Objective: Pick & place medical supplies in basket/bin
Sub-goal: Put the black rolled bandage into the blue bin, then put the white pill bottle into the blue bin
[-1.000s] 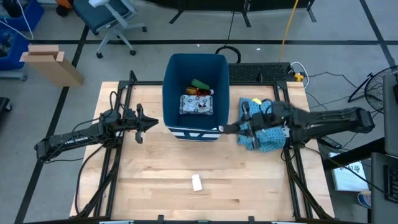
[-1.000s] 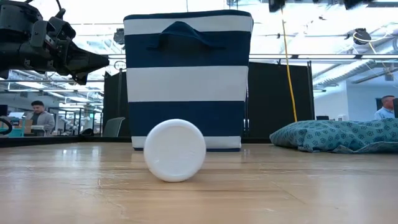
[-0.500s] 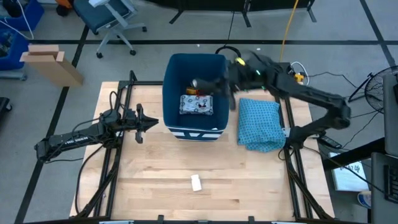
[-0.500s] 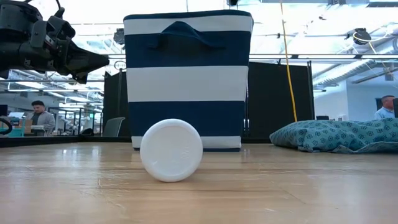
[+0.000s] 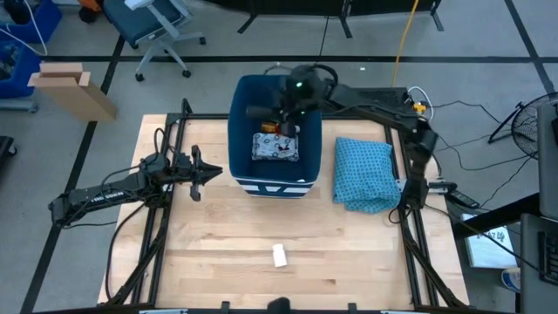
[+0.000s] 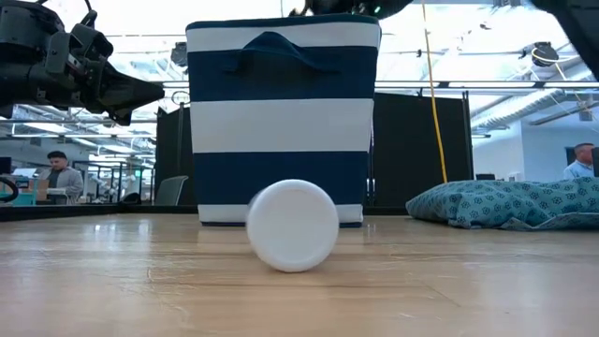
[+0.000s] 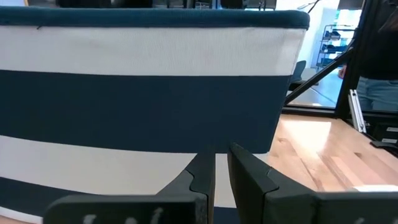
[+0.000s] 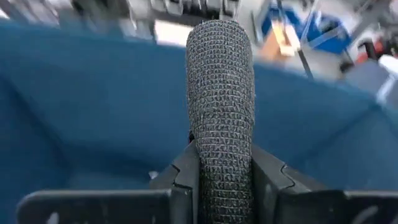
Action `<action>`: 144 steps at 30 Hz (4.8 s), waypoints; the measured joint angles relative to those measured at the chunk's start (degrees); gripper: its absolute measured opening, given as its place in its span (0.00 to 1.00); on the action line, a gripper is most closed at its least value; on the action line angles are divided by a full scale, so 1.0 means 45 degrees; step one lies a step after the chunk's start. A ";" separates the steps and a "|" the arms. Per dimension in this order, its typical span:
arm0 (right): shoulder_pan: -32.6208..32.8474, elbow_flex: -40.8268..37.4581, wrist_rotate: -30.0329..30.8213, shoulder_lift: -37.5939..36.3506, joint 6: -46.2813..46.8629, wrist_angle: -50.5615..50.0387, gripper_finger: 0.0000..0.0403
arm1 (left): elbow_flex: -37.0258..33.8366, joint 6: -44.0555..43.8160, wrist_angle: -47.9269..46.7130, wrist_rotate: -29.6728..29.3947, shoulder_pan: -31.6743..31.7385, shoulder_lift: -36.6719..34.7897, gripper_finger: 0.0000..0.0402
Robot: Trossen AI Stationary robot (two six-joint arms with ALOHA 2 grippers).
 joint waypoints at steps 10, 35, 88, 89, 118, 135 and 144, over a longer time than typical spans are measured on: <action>0.0143 -0.0179 0.0798 0.2309 -0.1380 -0.1763 0.19 | 0.0000 -0.0001 -0.0010 0.0000 0.0002 0.0002 0.12; -0.0623 -0.1399 0.1028 0.3071 -0.0492 -0.0752 0.34 | 0.0000 0.0109 -0.0024 0.0010 0.0002 0.0003 0.12; 0.1767 -2.2716 -0.2825 -1.7853 0.5187 1.2804 0.00 | 0.3814 0.2057 -0.0365 -0.0096 -0.2538 0.1913 0.12; 0.1657 -2.2716 -0.2861 -1.7863 0.5265 1.2881 0.00 | 0.4455 0.2128 -0.0931 -0.0658 -0.2750 0.2292 0.12; 0.1535 -2.3882 -0.2854 -1.7856 0.5783 1.3631 0.00 | 1.8613 0.4978 -0.9502 -0.5573 -0.9150 1.7165 0.12; 0.1534 -2.3902 -0.2815 -1.7803 0.5963 1.3518 0.00 | 2.2309 0.9700 -1.3045 -0.3173 -1.0412 2.2430 0.77; 0.1530 -2.3902 -0.2815 -1.7764 0.5780 1.3510 0.00 | 2.2294 1.1918 -1.3543 -0.4005 -0.9963 2.3793 0.87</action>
